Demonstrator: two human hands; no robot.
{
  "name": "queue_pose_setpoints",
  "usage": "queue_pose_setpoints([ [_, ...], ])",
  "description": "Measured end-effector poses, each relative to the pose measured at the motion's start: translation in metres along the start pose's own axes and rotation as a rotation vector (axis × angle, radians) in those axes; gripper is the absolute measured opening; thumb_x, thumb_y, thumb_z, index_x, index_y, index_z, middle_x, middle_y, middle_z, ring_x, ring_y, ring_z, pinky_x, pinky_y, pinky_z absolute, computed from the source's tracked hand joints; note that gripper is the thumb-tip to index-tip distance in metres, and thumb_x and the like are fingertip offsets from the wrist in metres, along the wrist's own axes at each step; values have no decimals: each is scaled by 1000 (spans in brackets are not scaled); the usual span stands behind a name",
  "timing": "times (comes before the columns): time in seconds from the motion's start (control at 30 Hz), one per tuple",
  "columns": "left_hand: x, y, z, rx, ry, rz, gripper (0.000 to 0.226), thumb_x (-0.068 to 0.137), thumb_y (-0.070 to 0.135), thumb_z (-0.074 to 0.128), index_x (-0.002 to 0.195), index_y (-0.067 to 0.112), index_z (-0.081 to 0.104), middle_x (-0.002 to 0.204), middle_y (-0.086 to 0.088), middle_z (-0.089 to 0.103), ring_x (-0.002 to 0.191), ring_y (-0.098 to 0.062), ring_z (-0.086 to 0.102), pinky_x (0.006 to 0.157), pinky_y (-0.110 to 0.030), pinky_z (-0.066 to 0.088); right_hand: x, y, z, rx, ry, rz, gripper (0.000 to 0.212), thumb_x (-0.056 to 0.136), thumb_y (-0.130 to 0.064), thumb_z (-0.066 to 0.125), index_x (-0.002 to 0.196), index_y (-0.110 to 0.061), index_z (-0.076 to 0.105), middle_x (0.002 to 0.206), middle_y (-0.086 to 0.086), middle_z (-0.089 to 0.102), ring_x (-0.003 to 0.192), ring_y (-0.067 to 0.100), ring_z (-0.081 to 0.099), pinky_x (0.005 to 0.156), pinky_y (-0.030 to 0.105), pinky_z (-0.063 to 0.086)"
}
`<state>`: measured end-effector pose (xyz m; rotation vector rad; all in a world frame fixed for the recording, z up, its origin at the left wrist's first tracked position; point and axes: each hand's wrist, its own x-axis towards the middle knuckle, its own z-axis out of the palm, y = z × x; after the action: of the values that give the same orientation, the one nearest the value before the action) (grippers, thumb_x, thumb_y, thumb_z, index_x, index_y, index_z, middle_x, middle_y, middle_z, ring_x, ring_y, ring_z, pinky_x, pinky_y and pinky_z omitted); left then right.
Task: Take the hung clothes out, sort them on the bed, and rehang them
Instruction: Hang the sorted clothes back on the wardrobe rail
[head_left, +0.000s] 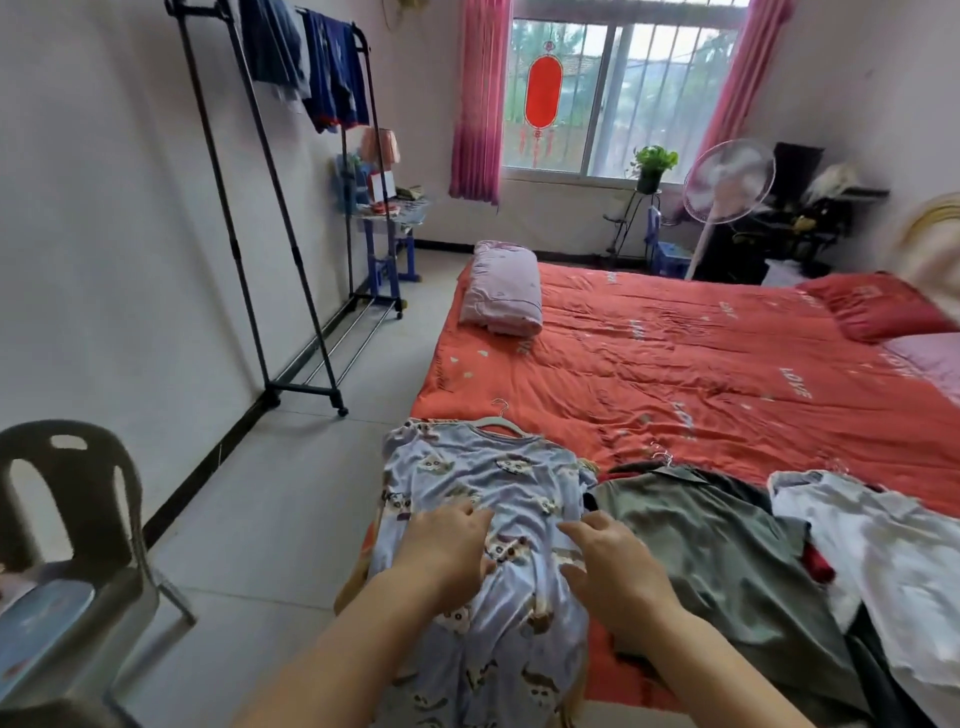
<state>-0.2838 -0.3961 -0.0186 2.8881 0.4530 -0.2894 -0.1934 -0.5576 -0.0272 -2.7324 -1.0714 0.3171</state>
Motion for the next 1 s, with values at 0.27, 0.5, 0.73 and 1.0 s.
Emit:
queue_pose_setpoints([
  [0.27, 121, -38, -7, 2, -90, -4, 53, 94, 39, 49, 140, 19, 33, 143, -5, 37, 130, -25, 37, 104, -39, 33, 109, 36, 7, 50, -90, 51, 47, 94, -33, 53, 138, -26, 41, 134, -4, 43, 125, 17, 40, 100, 28, 39],
  [0.5, 244, -83, 13, -50, -147, -78, 49, 93, 39, 49, 137, 20, 37, 140, -2, 40, 127, -22, 39, 103, -36, 35, 252, 73, 42, 51, -226, 36, 39, 91, -29, 53, 129, -22, 50, 128, 1, 47, 113, 20, 50, 92, 30, 45],
  [0.73, 385, -115, 47, -137, -264, -182, 48, 95, 35, 47, 138, 19, 36, 142, -2, 38, 128, -23, 38, 103, -37, 37, 426, 121, 97, 31, -379, -5, 38, 90, -18, 49, 128, -19, 53, 127, 5, 49, 114, 24, 50, 91, 34, 46],
  [1.0, 478, -144, 114, -198, -428, -248, 48, 96, 31, 47, 139, 15, 34, 141, -6, 36, 127, -25, 39, 101, -39, 39, 572, 164, 174, -14, -516, 11, 38, 91, -23, 52, 128, -12, 52, 128, 13, 49, 114, 30, 52, 94, 37, 45],
])
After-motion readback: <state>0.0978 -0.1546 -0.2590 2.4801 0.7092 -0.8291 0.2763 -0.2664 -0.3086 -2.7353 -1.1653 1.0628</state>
